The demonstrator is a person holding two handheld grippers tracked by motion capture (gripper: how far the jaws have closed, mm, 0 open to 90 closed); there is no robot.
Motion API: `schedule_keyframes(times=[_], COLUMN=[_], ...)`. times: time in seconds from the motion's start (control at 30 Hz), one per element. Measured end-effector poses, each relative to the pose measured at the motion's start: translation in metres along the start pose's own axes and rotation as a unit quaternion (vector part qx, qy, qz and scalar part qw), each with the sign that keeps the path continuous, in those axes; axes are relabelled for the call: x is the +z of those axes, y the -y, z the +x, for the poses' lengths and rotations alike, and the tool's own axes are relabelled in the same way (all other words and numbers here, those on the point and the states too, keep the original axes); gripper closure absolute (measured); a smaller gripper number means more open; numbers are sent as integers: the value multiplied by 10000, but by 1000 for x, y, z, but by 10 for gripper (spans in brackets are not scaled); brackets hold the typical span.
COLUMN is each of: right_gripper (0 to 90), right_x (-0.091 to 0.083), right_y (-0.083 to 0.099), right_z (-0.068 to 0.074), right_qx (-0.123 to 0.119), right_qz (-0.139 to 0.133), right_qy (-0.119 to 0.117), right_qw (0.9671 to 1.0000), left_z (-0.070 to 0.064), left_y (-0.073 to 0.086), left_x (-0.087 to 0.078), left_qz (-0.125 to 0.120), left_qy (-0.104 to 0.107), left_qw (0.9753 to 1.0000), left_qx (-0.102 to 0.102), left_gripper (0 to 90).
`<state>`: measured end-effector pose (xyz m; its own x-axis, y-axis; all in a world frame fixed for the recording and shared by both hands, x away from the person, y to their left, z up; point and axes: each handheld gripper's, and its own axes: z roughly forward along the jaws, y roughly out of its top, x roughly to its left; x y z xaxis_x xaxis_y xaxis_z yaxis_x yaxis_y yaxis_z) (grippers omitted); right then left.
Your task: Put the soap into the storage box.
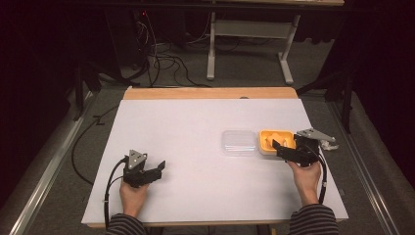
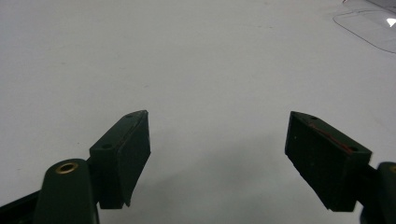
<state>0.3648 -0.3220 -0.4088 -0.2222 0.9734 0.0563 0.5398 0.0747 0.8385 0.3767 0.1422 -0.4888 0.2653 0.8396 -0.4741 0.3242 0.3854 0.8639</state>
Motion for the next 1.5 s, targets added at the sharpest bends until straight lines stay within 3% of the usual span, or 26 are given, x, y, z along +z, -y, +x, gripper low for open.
schedule_keyframes(times=[1.03, 1.5], right_gripper=[149, 154], right_x=[-17, -19], right_y=[20, 28], right_z=[10, 22], right_qx=[69, -88], right_qz=[-251, -320], right_qy=[-114, -238], right_qw=[9996, 9992], left_z=[0, -1], left_y=[0, 0], left_x=[-1, 0], left_qz=[-9, -19], left_qy=[9, 16], left_qw=[10000, 10000], left_qx=[30, 7], left_gripper=[229, 229])
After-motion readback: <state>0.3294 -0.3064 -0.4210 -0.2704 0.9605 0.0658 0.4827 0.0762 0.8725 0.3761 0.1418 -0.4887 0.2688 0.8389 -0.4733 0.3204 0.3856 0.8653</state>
